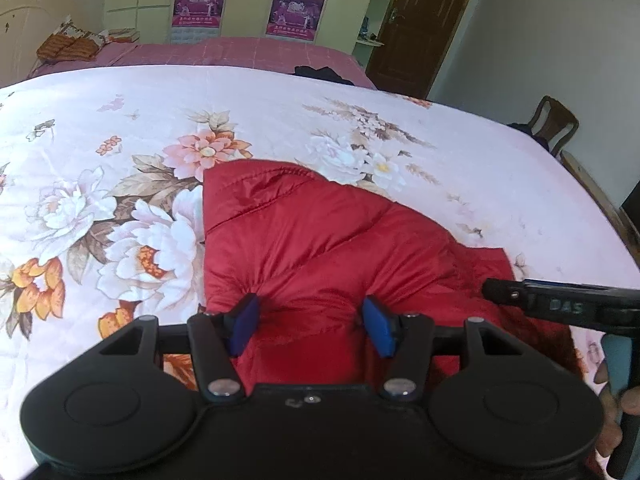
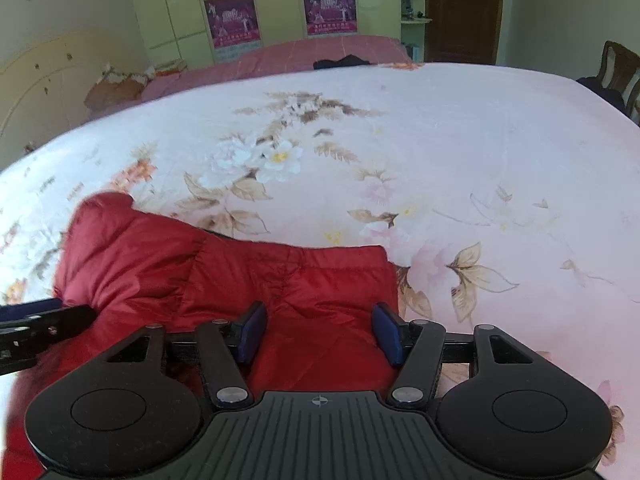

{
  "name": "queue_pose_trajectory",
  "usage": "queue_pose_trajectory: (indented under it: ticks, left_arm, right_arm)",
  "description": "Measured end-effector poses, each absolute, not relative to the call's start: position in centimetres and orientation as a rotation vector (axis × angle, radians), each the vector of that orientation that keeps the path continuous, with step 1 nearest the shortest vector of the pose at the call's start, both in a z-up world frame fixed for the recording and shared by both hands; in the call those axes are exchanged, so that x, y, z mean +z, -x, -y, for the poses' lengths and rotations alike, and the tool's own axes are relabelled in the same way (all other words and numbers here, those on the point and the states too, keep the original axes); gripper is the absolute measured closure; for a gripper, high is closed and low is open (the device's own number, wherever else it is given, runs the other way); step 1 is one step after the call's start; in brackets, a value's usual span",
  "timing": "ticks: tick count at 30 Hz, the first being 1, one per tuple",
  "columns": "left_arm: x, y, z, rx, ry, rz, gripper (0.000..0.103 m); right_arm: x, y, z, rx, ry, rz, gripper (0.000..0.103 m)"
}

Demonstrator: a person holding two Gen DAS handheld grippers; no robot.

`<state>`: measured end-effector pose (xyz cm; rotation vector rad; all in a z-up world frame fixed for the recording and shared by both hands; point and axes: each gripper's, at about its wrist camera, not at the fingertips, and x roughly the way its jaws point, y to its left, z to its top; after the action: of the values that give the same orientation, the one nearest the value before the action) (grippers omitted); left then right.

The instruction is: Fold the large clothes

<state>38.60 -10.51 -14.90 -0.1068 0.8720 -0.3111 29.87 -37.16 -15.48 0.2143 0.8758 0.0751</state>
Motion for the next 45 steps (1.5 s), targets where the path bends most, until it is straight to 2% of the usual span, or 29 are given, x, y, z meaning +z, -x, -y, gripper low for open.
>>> queue_pose_trajectory:
  ticks: [3,10,11,12,13,14,28,32,40,41,42,43,45]
  left_arm:
    - [-13.8,-37.4,9.7,-0.327,0.127,-0.861,0.028]
    - [-12.7,-33.9,7.9,-0.393,0.180,-0.918,0.016]
    - [-12.8,-33.4,7.7,-0.403,0.192,-0.937,0.015]
    - [-13.0,-32.8,7.4,-0.416,0.206,-0.951,0.015]
    - [-13.2,-32.2,7.2,-0.424,0.220,-0.964,0.014]
    - [-13.3,-31.9,7.1,-0.429,0.229,-0.976,0.014]
    - [-16.8,-30.8,6.2,-0.455,0.348,-1.060,0.004]
    - [-17.5,-31.1,6.3,-0.472,0.391,-1.079,0.004]
    - [-17.8,-31.3,7.0,-0.486,0.417,-1.076,0.012]
    - [-17.8,-31.3,7.0,-0.482,0.418,-1.075,0.014]
    - [-17.7,-31.2,7.1,-0.477,0.417,-1.073,0.017]
    - [-17.6,-31.2,7.1,-0.474,0.413,-1.071,0.018]
    - [-17.2,-31.1,7.4,-0.466,0.398,-1.065,0.021]
  right_arm:
    - [-13.8,-28.3,37.6,0.106,-0.247,-0.859,0.044]
    - [-12.2,-24.3,38.4,0.126,-0.304,-0.869,0.044]
    - [-12.2,-23.8,38.4,0.125,-0.310,-0.876,0.038]
    - [-12.2,-23.3,38.5,0.124,-0.320,-0.884,0.013]
    - [-12.2,-22.7,38.6,0.127,-0.334,-0.876,0.002]
    - [-12.2,-22.1,38.6,0.135,-0.339,-0.867,0.001]
    - [-15.9,-21.1,39.2,0.180,-0.531,-0.958,0.001]
    - [-17.0,-22.2,39.5,0.206,-0.564,-0.970,0.001]
    - [-18.8,-23.9,39.7,0.298,-0.612,-0.992,0.002]
    - [-18.8,-23.9,39.7,0.308,-0.609,-0.993,0.004]
    - [-18.8,-23.9,39.7,0.318,-0.611,-0.993,0.014]
    - [-18.8,-23.9,39.7,0.331,-0.623,-0.995,0.019]
    - [-18.9,-24.0,39.8,0.353,-0.658,-1.004,0.034]
